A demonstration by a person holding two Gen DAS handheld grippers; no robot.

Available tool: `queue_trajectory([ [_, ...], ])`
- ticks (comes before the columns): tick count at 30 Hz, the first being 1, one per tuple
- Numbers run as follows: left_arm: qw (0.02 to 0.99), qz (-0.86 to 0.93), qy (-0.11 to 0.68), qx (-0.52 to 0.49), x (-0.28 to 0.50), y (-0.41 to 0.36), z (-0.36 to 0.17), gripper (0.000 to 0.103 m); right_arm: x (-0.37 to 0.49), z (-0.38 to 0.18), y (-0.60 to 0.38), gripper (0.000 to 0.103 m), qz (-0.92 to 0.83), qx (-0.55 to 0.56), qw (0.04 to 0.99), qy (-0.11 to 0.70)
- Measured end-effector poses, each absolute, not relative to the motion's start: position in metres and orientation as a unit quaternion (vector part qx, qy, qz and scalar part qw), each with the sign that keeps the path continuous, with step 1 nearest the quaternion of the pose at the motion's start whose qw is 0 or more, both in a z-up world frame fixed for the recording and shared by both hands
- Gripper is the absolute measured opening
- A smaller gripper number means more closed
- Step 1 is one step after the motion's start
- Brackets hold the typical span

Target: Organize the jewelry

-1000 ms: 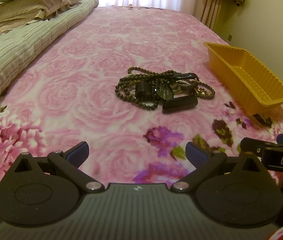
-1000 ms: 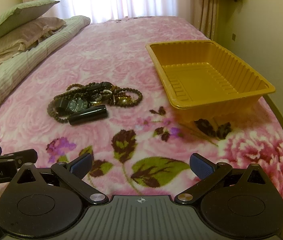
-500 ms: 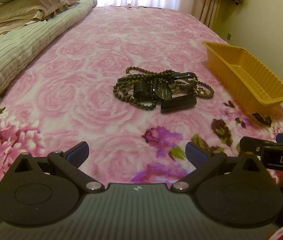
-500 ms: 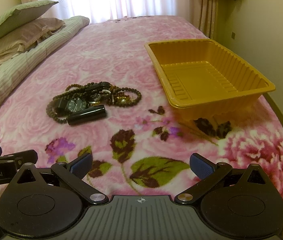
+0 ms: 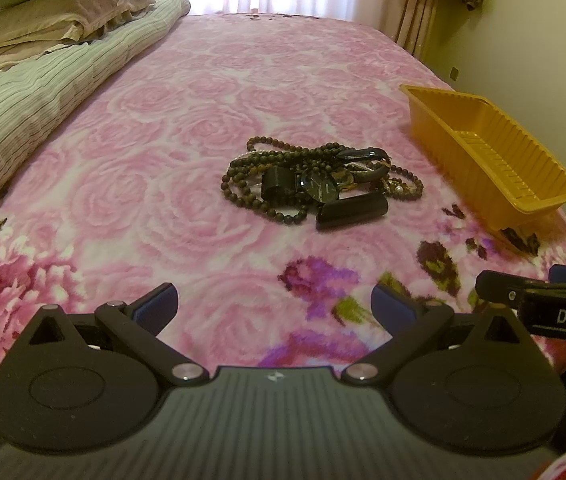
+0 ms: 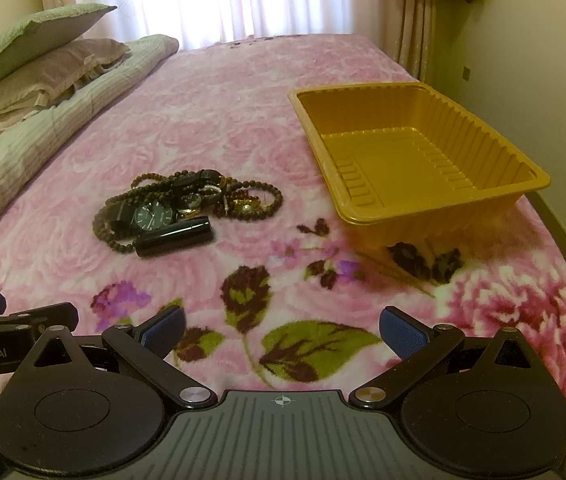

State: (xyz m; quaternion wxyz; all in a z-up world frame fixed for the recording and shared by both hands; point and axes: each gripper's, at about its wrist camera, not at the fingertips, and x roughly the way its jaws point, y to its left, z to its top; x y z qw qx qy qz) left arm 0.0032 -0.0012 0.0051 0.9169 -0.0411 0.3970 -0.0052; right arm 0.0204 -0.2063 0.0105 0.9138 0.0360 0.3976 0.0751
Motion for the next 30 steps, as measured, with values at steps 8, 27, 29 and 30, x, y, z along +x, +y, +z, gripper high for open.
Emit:
queue_trajectory([
  [8, 0.917, -0.006, 0.396, -0.042, 0.0041, -0.0019, 0.0067, 0.102, 0.0211, 0.0107, -0.2070, 0.103, 0.075, 0.037, 0.914, 0.397],
  [27, 0.917, -0.008, 0.397, -0.043, 0.0050, -0.0037, 0.0075, 0.102, 0.0207, 0.0105, -0.2075, 0.103, 0.074, 0.038, 0.914, 0.398],
  [29, 0.917, -0.008, 0.397, -0.045, 0.0047, -0.0036, 0.0069, 0.102, 0.0212, 0.0107, -0.2081, 0.103, 0.074, 0.041, 0.913, 0.399],
  [30, 0.917, -0.009, 0.397, -0.048, 0.0050, -0.0039, 0.0076, 0.102, 0.0215, 0.0103, -0.2097, 0.103, 0.074, 0.046, 0.913, 0.399],
])
